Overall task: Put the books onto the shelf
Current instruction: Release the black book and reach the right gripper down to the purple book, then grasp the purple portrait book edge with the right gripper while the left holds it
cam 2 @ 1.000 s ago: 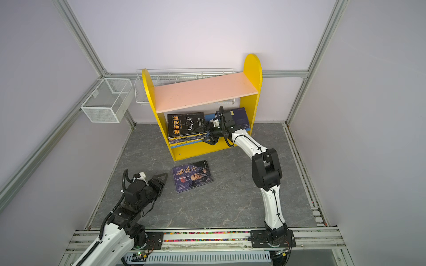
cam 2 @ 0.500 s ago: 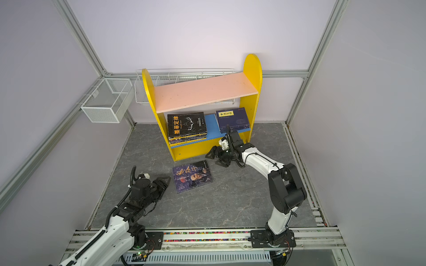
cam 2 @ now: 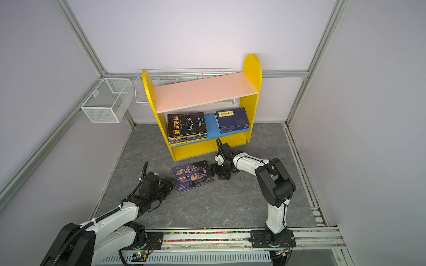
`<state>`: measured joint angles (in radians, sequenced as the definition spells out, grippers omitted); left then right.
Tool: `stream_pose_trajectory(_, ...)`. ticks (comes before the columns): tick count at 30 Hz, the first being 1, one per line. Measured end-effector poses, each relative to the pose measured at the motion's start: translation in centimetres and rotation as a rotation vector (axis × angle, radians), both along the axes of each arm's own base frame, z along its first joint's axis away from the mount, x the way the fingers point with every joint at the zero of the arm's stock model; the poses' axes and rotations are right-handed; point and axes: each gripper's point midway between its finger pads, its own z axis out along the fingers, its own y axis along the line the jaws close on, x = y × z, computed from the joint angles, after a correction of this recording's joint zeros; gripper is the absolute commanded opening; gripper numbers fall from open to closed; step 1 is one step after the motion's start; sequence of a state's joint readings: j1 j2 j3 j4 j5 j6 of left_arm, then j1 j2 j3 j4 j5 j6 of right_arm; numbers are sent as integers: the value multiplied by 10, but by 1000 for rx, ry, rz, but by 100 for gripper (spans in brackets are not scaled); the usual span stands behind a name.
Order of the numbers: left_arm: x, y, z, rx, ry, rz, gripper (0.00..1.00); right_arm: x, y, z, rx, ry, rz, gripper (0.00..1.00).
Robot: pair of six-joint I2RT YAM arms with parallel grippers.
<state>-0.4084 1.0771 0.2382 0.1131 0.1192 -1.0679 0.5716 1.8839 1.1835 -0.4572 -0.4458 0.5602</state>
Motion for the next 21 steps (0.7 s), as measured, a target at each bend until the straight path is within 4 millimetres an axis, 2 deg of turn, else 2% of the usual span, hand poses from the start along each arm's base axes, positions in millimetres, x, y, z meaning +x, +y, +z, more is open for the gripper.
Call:
stream_pose_trajectory(7,16,-22,-1,-9,-11,-62,64,4,12,-2,57,-4,17,75)
stream_pose_trajectory(10,22,-29,-3,-8,-10,-87,49,5,19,-1,93,-7,32,75)
stream_pose_trajectory(14,28,-27,-12,22,3,-81,17,6,22,0,122,-1,24,74)
stream_pose_trajectory(17,31,-25,-15,28,1,-68,0,9,23,1,154,5,5,74)
stream_pose_trajectory(21,33,-25,-12,16,-3,-55,0,10,27,2,187,8,-10,74)
